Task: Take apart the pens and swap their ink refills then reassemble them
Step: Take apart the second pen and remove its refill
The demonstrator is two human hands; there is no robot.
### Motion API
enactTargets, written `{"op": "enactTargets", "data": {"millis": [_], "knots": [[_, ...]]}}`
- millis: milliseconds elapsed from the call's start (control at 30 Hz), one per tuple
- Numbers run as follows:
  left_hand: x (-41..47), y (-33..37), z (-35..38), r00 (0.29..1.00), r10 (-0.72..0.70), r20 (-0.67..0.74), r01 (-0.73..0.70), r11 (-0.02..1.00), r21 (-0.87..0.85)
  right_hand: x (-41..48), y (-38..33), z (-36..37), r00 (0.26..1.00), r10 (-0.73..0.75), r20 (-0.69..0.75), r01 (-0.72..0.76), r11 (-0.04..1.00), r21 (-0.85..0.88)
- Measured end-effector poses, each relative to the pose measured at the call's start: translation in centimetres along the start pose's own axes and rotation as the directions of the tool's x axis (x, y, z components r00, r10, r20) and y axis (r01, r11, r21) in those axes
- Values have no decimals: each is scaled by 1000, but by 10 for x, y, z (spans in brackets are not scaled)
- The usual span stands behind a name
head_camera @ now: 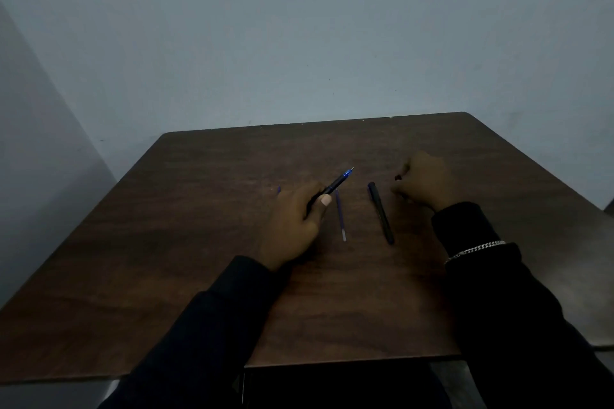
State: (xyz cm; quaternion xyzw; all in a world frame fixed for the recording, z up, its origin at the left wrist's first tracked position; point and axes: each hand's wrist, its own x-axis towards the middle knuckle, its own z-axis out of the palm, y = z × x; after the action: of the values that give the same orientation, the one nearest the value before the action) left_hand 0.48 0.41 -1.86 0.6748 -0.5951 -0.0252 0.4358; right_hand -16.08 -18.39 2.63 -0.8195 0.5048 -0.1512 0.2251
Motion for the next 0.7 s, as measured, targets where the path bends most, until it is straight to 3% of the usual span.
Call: {"op": "enactTargets", "data": {"millis": [67,100,200,267,300,467,700], "knots": [[1,-2,0,1000,-10,-1,10,1000,-5,0,0,2,996,-37,-83,56,967,248],[1,-3,0,1000,-7,-8,7,1000,-3,-1,-1,3,992,-73,-103,110,899,425],[1,-5,1,999,11,-30,-11,1000,6,-3,-9,1,976,-193,-99,186,507,842],[2,-6,2,999,6,-36,-6,1000,9,-5,-14,1,963,-259,-72,156,318,935],[2,-7,2,999,9,-40,-9,1000,12,-6,-16,1,954,-294,-66,151,276,949],[1,-6,1,999,13,-41,-13,1000,6,-12,-23,6,925,-372,-80,178,238,955],[2,-8,2,999,17,-48,-17,1000,5,-15,-24,9,908,-415,-56,189,287,939]]}}
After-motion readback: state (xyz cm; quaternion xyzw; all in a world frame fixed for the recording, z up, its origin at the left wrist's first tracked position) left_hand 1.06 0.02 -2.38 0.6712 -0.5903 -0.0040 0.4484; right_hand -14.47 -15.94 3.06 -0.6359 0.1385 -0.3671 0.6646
